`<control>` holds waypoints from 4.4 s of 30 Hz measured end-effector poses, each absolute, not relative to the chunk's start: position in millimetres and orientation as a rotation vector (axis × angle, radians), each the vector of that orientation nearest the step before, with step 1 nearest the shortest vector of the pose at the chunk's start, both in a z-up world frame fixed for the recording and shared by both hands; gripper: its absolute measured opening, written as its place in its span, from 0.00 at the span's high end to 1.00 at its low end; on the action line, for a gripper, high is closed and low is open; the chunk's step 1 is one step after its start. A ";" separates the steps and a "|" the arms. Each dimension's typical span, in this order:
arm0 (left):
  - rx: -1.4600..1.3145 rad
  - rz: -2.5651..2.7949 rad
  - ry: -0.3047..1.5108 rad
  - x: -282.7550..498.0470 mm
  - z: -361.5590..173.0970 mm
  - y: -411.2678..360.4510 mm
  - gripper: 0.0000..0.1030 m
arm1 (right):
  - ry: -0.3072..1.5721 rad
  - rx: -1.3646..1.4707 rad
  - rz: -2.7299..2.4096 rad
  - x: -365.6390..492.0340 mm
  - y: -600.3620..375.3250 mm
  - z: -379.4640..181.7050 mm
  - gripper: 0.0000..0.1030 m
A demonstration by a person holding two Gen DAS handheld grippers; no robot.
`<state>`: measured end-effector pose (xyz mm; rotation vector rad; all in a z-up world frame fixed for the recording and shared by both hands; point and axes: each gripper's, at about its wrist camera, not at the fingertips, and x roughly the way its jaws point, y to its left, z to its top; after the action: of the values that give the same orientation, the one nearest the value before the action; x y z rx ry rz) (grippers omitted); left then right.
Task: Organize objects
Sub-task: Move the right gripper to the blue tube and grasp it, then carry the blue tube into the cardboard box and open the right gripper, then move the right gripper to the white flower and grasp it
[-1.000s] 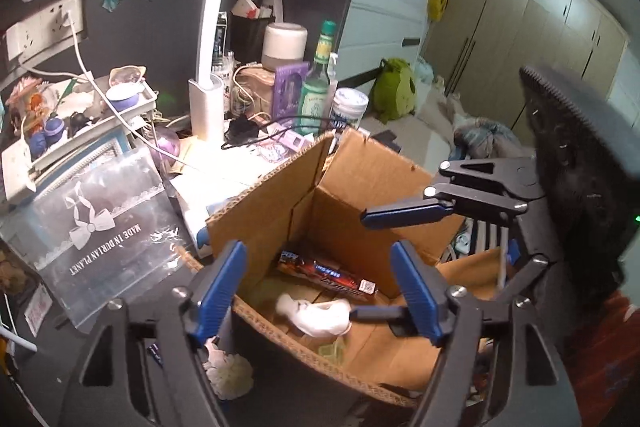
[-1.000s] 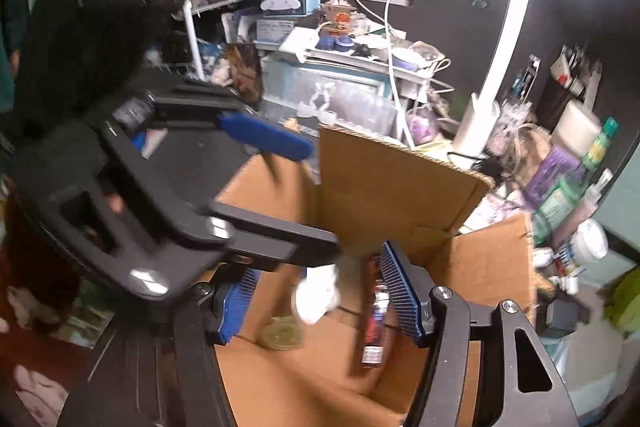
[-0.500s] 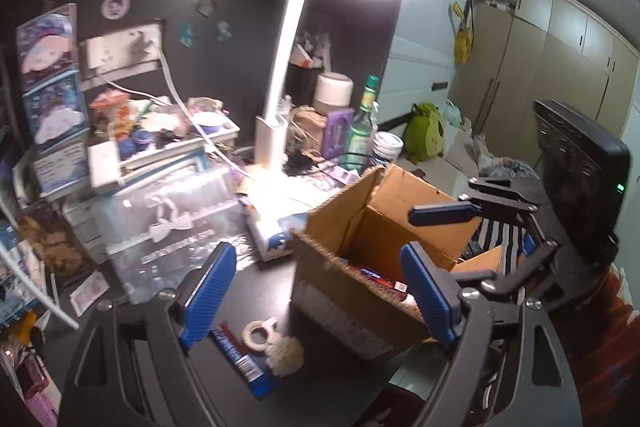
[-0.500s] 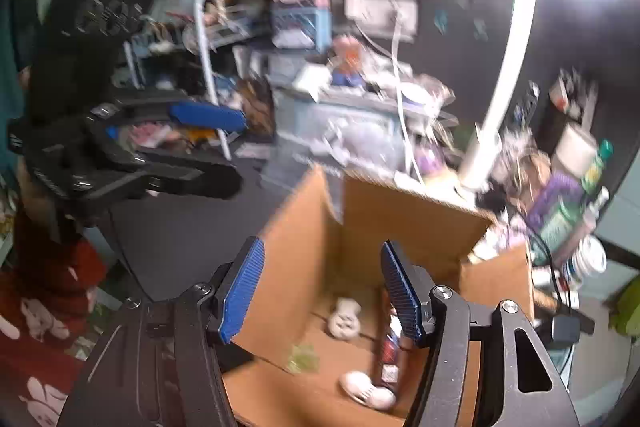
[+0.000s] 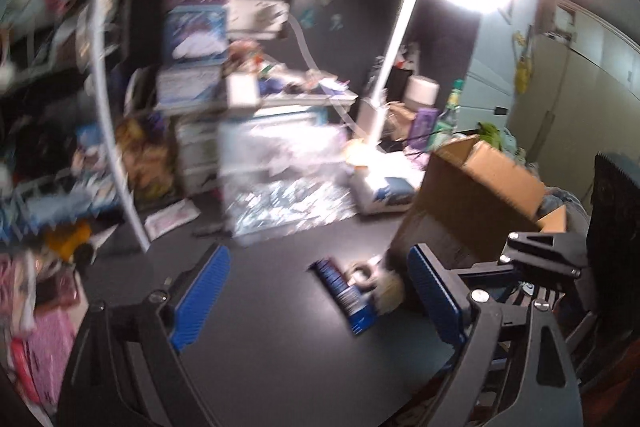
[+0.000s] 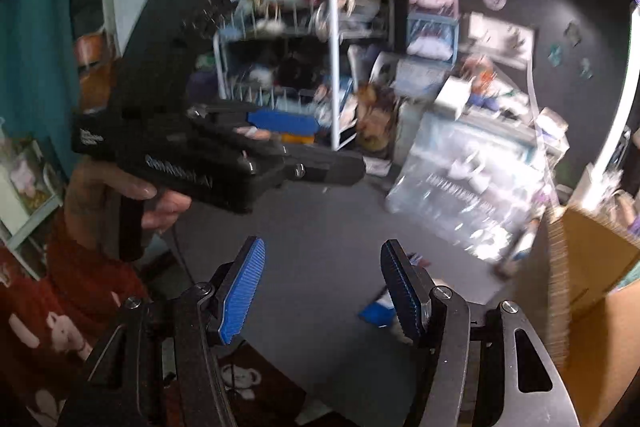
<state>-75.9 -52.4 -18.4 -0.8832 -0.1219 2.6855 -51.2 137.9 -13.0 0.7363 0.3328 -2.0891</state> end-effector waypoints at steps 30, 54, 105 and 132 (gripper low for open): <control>-0.965 2.617 -0.200 -72.4 -86.9 -80.7 0.14 | 0.236 0.955 -2.456 -107.6 129.4 -145.3 0.79; -0.991 2.523 -0.209 -75.0 -71.1 -58.2 0.14 | 0.263 0.845 -2.255 -93.2 111.3 -110.3 0.86; -0.942 2.303 -0.022 -158.4 45.4 142.7 0.19 | 0.251 1.043 -2.266 -160.3 318.1 6.8 0.67; -0.856 2.686 -0.099 -68.0 -29.4 -54.7 0.14 | 0.529 0.783 -2.123 -59.9 126.9 -37.8 0.66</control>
<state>-68.0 -54.7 -29.4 -0.8560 -0.0995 2.6857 -59.9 126.9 -37.8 0.7830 0.5285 -2.1234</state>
